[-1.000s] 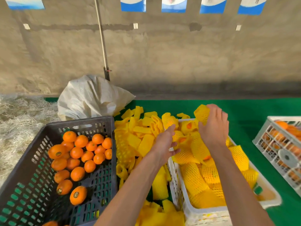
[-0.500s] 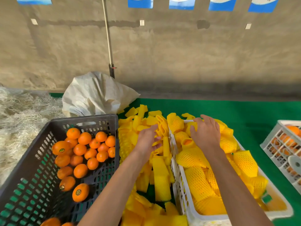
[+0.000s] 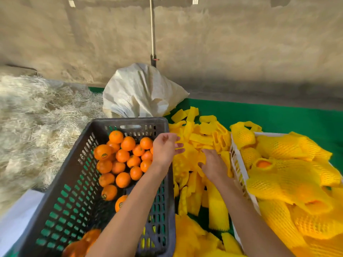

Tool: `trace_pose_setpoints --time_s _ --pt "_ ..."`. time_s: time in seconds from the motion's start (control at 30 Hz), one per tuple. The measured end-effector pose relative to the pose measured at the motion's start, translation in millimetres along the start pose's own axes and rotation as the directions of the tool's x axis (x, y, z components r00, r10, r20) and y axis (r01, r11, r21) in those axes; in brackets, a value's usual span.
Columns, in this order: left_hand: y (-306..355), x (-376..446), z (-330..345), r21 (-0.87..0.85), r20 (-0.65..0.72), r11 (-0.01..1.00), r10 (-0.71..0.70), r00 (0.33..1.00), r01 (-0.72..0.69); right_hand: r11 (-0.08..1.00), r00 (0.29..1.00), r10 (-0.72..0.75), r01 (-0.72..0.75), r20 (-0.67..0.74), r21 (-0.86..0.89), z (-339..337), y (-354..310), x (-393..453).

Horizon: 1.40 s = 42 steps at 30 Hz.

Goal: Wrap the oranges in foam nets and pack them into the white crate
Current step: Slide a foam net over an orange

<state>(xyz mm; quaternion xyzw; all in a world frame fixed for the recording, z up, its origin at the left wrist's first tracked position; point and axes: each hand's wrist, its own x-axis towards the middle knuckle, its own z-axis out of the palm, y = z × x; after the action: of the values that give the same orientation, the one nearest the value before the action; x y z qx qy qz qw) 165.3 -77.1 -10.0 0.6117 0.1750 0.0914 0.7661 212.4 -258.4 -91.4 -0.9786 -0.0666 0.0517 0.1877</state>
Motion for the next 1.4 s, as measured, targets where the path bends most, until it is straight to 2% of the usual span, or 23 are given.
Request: trace_pose_setpoints --time_s 0.07,0.17,0.3,0.4,0.47,0.57,0.67,0.73,0.8,1.0,1.07,1.13,1.2,1.3,1.4 --pt "-8 16 -16 0.058 -0.064 0.998 0.034 0.997 -0.031 0.997 0.998 0.052 -0.049 0.038 -0.059 20 7 16" --pt "-26 39 -46 0.316 -0.167 0.948 0.102 0.981 -0.045 0.989 0.994 0.081 -0.071 0.071 -0.128 45 18 37" --pt "-58 72 -86 0.655 -0.192 0.753 0.089 0.977 0.060 0.992 0.995 0.090 -0.085 0.052 -0.090 60 28 56" --pt "-72 98 -101 0.817 -0.138 0.575 0.128 0.982 0.039 0.999 0.999 0.039 -0.040 0.024 0.023 63 32 60" --pt "-78 116 -105 0.867 -0.076 0.499 0.121 0.990 0.005 0.989 1.000 0.006 -0.008 0.016 0.147 62 33 58" --pt "-85 137 -108 0.894 -0.042 0.448 0.085 0.996 -0.001 0.913 1.000 -0.015 0.004 0.024 0.409 54 30 50" --pt "-84 148 -105 0.896 -0.052 0.444 0.144 0.988 -0.017 0.791 0.999 0.034 -0.006 -0.034 0.612 38 20 40" --pt "-77 148 -102 0.898 -0.053 0.440 0.178 0.983 -0.032 0.732 0.994 0.053 0.025 -0.093 0.681 25 11 30" --pt "-64 140 -96 0.867 -0.034 0.492 0.216 0.976 -0.078 0.701 0.987 0.049 0.074 -0.152 0.709 14 0 19" --pt "6 60 -54 0.572 -0.051 0.799 0.260 0.964 -0.185 0.615 0.938 0.050 0.241 -0.342 0.751 -32 -50 -23" --pt "22 20 -41 0.391 0.025 0.905 0.169 0.985 -0.165 0.625 0.919 0.021 0.296 -0.395 0.722 -46 -67 -42" --pt "31 -20 -30 0.137 0.159 0.990 0.018 0.987 -0.040 0.620 0.904 -0.029 0.351 -0.426 0.702 -57 -79 -65" --pt "31 -54 -22 -0.084 0.260 0.993 -0.054 0.964 0.078 0.594 0.885 -0.081 0.411 -0.458 0.691 -63 -85 -89" --pt "24 -82 -20 -0.153 0.302 0.973 -0.121 0.946 0.173 0.526 0.874 -0.121 0.459 -0.471 0.717 -66 -84 -119" --pt "25 -105 -17 -0.255 0.343 0.945 -0.111 0.933 0.206 0.567 0.875 -0.056 0.425 -0.481 0.706 -67 -88 -139"
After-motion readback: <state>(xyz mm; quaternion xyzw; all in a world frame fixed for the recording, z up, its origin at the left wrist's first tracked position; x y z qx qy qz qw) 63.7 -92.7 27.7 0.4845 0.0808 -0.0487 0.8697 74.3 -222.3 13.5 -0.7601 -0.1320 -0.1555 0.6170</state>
